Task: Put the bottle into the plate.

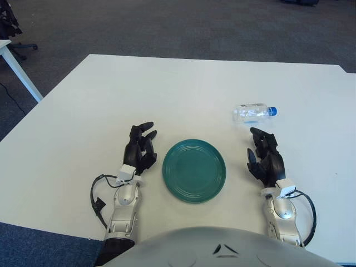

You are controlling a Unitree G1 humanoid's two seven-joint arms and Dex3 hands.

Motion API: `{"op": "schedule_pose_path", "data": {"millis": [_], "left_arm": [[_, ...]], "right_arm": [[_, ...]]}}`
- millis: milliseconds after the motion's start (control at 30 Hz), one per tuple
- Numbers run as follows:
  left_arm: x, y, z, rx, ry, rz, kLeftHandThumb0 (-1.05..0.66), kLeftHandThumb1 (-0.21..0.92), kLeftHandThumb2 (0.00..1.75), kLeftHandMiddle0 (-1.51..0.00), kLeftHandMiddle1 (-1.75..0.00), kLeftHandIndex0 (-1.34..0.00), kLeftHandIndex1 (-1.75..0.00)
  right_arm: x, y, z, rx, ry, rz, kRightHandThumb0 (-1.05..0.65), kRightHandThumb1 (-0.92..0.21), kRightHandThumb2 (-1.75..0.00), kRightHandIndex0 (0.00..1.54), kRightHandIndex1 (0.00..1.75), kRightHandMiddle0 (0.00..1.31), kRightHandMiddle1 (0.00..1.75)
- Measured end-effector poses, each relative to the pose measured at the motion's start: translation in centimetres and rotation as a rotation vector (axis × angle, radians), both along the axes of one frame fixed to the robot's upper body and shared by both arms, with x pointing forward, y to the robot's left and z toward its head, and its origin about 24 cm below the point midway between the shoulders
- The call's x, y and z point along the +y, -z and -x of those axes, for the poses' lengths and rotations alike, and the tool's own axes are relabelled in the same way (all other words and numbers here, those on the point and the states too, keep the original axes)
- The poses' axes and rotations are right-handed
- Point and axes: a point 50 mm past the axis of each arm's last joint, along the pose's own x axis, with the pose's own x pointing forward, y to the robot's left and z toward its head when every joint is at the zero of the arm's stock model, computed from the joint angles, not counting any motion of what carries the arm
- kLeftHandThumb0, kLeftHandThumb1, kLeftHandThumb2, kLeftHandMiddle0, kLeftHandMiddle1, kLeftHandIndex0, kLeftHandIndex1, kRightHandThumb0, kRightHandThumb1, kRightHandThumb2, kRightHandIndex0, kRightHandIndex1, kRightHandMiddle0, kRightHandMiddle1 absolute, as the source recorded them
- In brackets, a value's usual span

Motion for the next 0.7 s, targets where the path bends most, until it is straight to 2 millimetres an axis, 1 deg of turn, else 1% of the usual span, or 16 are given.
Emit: {"op": "schedule_pose_path", "data": {"millis": [700], "left_arm": [[-0.03, -0.03, -0.05, 0.015, 0.006, 0.006, -0.71, 0.92, 0.82, -0.51, -0.46, -0.17, -1.05]], "right_arm": [[0.01, 0.00, 0.00, 0.000, 0.001, -0.001, -0.58, -0.92, -0.52, 0.43, 0.02, 0.00, 0.91]]}}
